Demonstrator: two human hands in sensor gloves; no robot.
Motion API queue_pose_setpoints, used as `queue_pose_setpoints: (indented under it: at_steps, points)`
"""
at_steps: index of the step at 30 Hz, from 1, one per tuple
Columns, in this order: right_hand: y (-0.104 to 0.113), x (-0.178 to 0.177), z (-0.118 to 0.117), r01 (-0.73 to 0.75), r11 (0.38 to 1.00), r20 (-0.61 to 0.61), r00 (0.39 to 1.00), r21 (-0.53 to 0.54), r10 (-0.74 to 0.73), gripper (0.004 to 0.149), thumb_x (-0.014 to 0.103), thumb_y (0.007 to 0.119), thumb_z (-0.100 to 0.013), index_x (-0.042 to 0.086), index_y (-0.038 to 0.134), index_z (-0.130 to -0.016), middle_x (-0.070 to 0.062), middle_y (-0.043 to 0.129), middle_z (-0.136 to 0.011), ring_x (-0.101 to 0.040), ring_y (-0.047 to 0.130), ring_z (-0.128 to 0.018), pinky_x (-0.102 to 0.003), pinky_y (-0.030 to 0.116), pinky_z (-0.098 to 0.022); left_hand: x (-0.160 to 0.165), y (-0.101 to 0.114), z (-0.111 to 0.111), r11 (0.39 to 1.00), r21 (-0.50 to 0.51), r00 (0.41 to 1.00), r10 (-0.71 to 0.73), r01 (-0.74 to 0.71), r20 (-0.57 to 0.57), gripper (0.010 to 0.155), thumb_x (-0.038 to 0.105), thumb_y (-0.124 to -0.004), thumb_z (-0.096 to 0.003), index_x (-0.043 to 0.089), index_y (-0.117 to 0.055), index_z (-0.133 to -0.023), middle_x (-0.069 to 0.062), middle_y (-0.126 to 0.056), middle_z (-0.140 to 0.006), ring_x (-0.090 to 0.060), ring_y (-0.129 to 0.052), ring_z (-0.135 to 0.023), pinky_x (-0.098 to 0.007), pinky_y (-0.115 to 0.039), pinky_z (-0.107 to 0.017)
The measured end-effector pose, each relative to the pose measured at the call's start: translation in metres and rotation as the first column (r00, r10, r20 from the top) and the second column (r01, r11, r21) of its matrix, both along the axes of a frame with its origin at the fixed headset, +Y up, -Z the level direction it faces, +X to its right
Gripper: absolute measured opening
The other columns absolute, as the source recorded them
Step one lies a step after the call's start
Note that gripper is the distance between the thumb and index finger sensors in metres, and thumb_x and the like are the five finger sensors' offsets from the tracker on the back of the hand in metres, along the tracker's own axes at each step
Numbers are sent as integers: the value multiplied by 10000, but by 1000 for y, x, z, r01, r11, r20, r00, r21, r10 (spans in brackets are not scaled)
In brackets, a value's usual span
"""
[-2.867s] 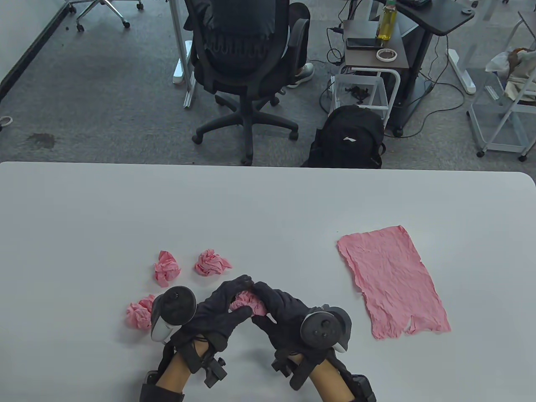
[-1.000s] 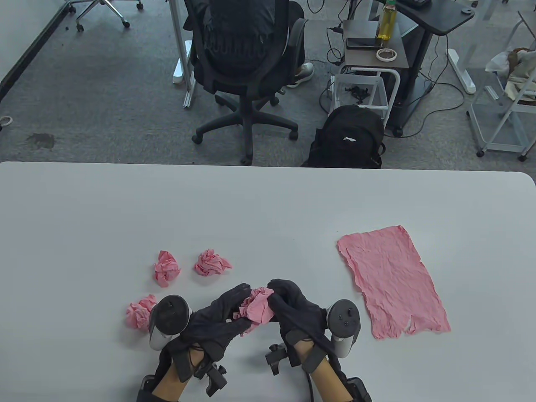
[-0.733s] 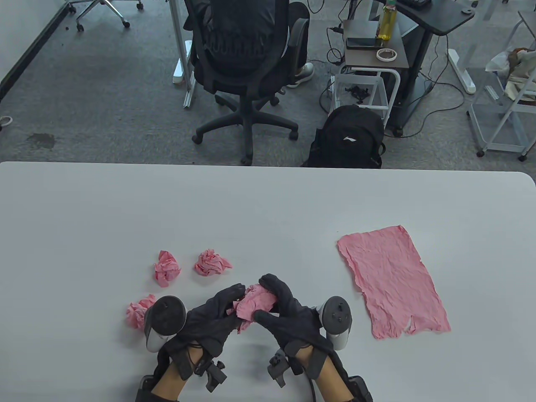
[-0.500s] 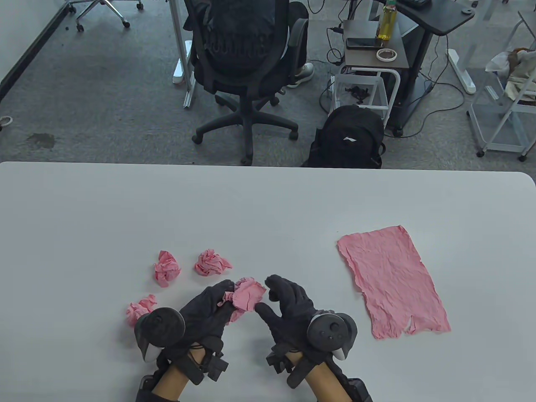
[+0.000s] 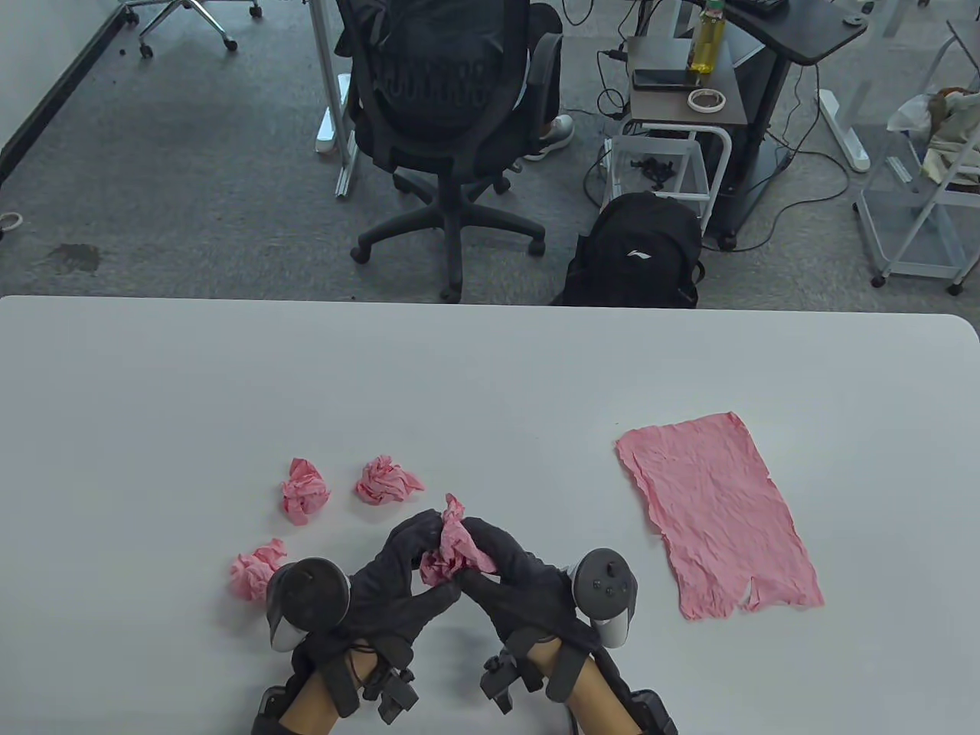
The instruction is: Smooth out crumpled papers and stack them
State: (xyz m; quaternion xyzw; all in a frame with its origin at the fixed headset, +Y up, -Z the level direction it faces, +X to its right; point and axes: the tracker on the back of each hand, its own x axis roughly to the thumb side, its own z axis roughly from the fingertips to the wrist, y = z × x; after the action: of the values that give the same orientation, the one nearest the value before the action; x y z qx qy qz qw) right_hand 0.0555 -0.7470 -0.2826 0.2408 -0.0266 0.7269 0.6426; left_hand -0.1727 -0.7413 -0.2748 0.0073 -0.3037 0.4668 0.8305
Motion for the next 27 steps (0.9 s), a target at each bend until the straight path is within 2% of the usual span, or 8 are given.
queue_pose_setpoints:
  at_steps: [2,5,7,9,14,20,23,27]
  points:
    - [1,-1,-1,-4,1000,-47,999,-12,3,525,238,815,-487,244,675,-993,-179,877,-798,-453,849,-744,-616,677,-530,0,-2,0,1000,-5,1000,-15,15,-14,905,589,-788,-522,278,-204,-1138,-25,-333,-1187,-305,-633,-1098,-548,-604,-770]
    - [2,-2,-3,-18,1000,-89,996,-11,17,470,192,834,-465,223,779,-931,-182,921,-736,-452,884,-696,-616,691,-509,-4,-3,-4,998,-45,999,53,-53,4,915,613,-767,-524,278,-187,-1147,-11,-407,-1160,-285,-674,-1065,-540,-610,-768]
    - [2,-3,-2,-87,996,-115,990,-9,85,464,212,819,-477,223,764,-938,-165,900,-769,-449,865,-730,-612,685,-527,-4,-4,-4,990,-97,994,102,-99,27,859,557,-774,-538,332,-222,-1157,1,-436,-1151,-293,-669,-1060,-554,-586,-774]
    - [4,-2,-2,-79,997,-108,991,-20,76,449,201,812,-476,205,773,-924,-183,859,-813,-478,811,-773,-629,654,-544,-6,-1,-3,997,-40,998,58,-59,-12,731,536,-768,-536,323,-429,-1148,0,-588,-1094,-279,-780,-990,-536,-652,-739]
    - [6,7,-4,-74,995,-60,996,-66,70,459,223,782,-491,166,712,-941,-250,787,-933,-534,737,-834,-637,651,-547,-17,4,-4,998,2,989,70,-71,-129,597,504,-747,-547,314,-594,-1092,12,-714,-994,-231,-883,-849,-502,-687,-718]
    - [1,9,-5,47,993,-39,998,-107,-52,495,278,797,-501,132,643,-948,-208,811,-880,-490,787,-786,-606,674,-529,-22,-1,-8,996,-41,980,75,-84,-184,524,543,-745,-547,248,-766,-980,4,-886,-835,-217,-1010,-672,-480,-775,-636]
    - [4,13,-6,106,990,28,994,-88,-104,516,313,838,-485,130,654,-932,-171,847,-829,-467,813,-758,-600,679,-522,-23,-6,-12,984,-107,982,127,-142,-138,528,580,-731,-543,216,-844,-908,2,-942,-771,-228,-1045,-620,-484,-794,-610]
    - [2,14,-7,135,988,-30,990,-81,-137,507,309,830,-487,187,677,-955,-162,855,-832,-466,815,-764,-602,678,-528,-22,-14,-17,942,-244,973,222,-229,-53,533,591,-715,-552,192,-878,-865,-6,-964,-742,-251,-1053,-607,-498,-789,-608]
